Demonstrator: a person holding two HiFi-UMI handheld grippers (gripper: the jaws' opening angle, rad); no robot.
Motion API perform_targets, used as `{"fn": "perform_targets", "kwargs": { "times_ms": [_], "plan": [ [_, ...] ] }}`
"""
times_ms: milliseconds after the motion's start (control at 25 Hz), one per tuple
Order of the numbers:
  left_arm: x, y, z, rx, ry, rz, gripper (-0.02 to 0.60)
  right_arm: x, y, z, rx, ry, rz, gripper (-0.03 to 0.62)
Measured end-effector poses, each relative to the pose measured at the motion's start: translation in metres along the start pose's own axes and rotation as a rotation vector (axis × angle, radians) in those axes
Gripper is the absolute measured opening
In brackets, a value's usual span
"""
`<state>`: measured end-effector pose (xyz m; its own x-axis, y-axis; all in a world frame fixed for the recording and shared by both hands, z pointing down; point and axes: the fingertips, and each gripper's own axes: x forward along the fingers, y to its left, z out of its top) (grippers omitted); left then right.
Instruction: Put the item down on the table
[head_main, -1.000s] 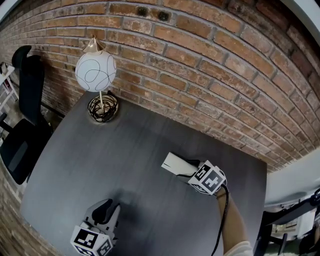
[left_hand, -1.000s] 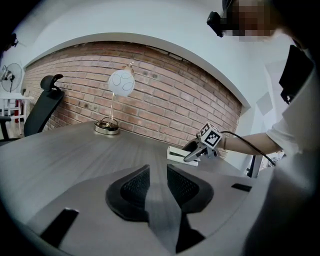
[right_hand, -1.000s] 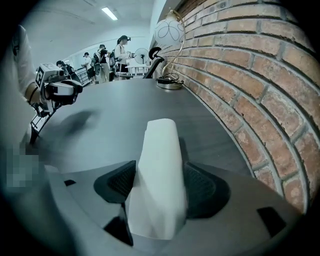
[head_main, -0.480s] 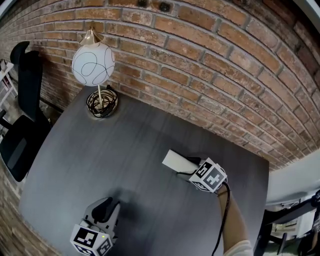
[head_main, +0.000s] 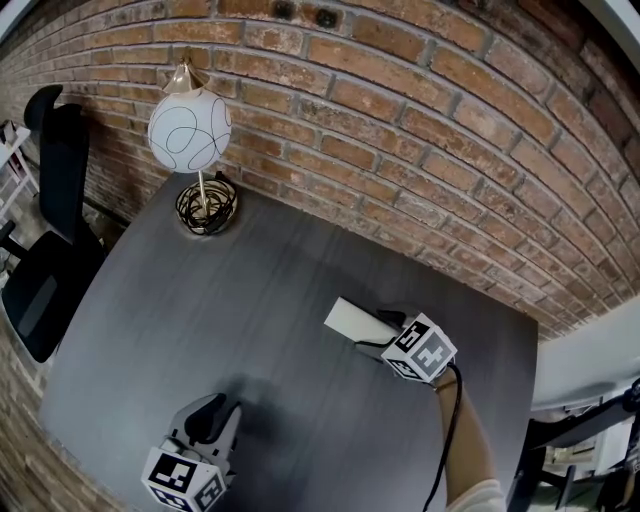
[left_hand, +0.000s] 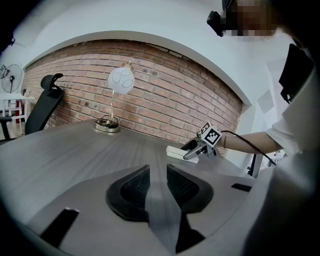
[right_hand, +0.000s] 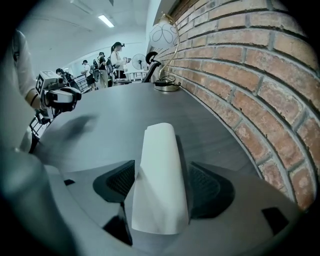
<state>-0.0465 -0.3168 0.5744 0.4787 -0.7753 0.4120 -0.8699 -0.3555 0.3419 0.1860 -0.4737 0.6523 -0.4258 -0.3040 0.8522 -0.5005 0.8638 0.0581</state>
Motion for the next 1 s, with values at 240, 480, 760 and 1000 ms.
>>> {"fn": "perform_targets", "kwargs": {
  "times_ms": [240,480,760,1000],
  "plan": [
    [-0.005,-0.008,0.001,0.010,-0.008,0.000,0.118,-0.012,0.002,0.000,0.030,-0.031,-0.021,0.321],
    [-0.017,-0.014,0.003,0.025,-0.026,-0.004,0.118,-0.033,0.010,-0.007,0.050,-0.051,-0.080,0.321],
    [-0.034,-0.034,0.014,-0.007,-0.061,0.000,0.118,-0.088,0.009,-0.019,0.253,-0.189,-0.296,0.321],
    [-0.050,-0.048,0.023,-0.006,-0.083,0.020,0.118,-0.137,0.027,-0.033,0.453,-0.307,-0.420,0.319]
  ]
}}
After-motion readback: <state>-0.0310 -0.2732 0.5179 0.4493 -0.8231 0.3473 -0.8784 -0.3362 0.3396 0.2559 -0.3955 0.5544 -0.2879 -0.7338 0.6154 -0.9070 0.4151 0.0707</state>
